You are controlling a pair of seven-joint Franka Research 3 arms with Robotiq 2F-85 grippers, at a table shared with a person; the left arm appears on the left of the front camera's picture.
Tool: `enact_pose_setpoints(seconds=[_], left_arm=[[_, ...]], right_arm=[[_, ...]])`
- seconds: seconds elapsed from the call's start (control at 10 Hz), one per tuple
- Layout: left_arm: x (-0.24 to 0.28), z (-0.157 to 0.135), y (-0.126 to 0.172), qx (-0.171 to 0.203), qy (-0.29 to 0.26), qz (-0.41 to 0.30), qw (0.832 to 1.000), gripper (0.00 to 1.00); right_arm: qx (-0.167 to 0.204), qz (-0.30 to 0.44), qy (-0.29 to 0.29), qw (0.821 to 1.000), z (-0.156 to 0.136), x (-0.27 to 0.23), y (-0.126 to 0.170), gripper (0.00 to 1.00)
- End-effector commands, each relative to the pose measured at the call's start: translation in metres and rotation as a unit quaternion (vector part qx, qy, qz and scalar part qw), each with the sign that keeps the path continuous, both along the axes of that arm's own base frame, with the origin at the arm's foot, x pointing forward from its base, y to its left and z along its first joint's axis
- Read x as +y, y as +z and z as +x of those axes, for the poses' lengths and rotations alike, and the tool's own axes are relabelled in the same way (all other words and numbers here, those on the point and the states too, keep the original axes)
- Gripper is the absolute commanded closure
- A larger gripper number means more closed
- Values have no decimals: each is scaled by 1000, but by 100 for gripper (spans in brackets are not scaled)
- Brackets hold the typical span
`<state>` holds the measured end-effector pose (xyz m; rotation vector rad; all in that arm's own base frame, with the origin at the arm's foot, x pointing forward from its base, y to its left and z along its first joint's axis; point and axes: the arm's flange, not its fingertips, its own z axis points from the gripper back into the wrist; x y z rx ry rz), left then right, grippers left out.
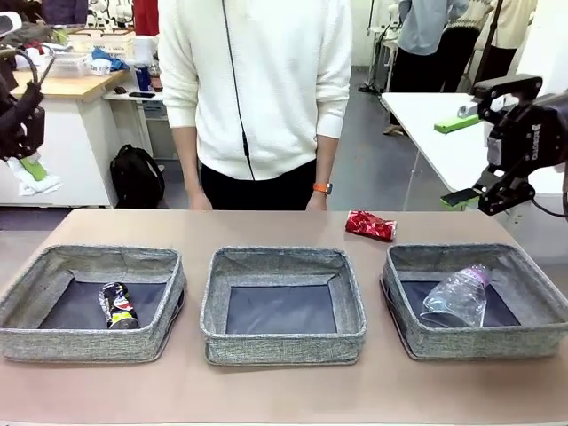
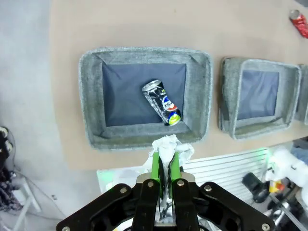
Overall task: Sort the waste into the appropriate baskets.
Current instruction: Pick up the waste item pointed out by the person.
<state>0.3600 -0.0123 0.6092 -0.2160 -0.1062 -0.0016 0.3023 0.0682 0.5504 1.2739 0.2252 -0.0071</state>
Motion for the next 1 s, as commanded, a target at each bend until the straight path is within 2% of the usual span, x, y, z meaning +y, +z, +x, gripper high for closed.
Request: enact_pose_setpoints(seconds=[0.0, 0.1, 0.3, 0.4, 0.5, 0.6, 0.7, 0.8, 0.9], left_arm=[[9, 3, -12, -33, -12, 2, 999, 100], [0, 0, 0, 0, 0, 0, 1000, 100], [0, 0, 0, 0, 0, 0, 1000, 100], [0, -7, -2, -10, -3, 1, 1000, 93], [-54, -11, 9, -17, 113, -25, 993, 93], [-110, -19, 28, 24, 147, 3, 989, 93], [-162, -29, 45, 24, 139, 35, 989, 93], [-205, -41, 60, 48, 90, 48, 994, 93], [-245, -46, 78, 49, 93, 68, 992, 93]], right_arm=[[8, 8, -2, 1000, -1, 2, 4, 0], [8, 8, -2, 1000, -1, 2, 4, 0], [8, 8, -2, 1000, -1, 2, 4, 0], [8, 8, -2, 1000, -1, 2, 4, 0], [8, 8, -2, 1000, -1, 2, 4, 0], [8, 8, -2, 1000, -1, 2, 4, 0], [8, 8, -2, 1000, -1, 2, 4, 0], [8, 8, -2, 1000, -1, 2, 4, 0], [8, 8, -2, 1000, -1, 2, 4, 0]])
